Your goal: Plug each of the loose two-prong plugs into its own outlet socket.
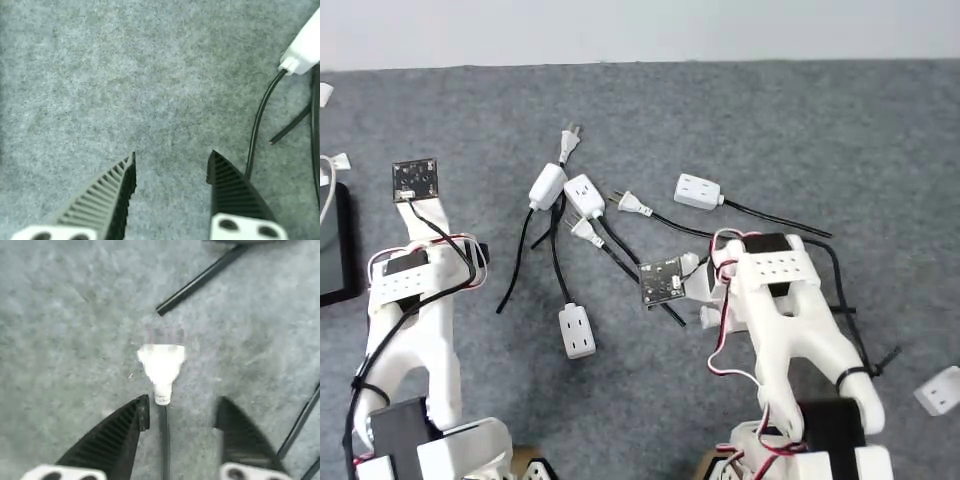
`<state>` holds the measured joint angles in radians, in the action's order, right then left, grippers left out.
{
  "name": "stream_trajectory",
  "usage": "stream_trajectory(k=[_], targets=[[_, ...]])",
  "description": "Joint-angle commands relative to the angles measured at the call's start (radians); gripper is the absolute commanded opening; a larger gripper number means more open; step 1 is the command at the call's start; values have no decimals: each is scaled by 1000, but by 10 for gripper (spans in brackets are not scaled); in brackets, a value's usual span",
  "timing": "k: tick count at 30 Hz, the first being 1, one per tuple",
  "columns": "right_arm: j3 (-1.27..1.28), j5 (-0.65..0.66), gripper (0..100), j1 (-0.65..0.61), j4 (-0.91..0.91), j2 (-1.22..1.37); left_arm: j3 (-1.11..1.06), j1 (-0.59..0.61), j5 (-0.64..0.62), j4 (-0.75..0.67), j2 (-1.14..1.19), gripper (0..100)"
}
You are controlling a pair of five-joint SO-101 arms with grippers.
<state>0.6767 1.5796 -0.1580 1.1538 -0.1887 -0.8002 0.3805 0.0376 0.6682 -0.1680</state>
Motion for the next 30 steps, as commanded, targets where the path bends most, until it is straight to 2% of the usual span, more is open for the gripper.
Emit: stream_trajectory(k=[1,4,6,10,16,18,22,25,30], targets=[[-107,-18,251,-25,84,-48,50,-11,12,6,-5,219],[-166,-44,191,-59,199,-48,50,-11,12,6,-5,219],[-186,-160,125,-87,259,-48,50,-11,12,6,-5,219],[-172,-574,24,-125,223,-48,50,-11,12,6,-5,220],[-78,-1030,144,-122,33,-48,47,-11,43,6,-5,220],[-44,-1235,125,-119,-50,-48,47,-11,43,6,-5,220],[12,-1656,20,-124,-160,-36,47,-11,43,6,-5,220],[14,-1906,20,-116,-153,-38,47,-11,43,6,-5,220],[12,-1999,85,21,-159,-47,47,-11,46,6,-5,220]])
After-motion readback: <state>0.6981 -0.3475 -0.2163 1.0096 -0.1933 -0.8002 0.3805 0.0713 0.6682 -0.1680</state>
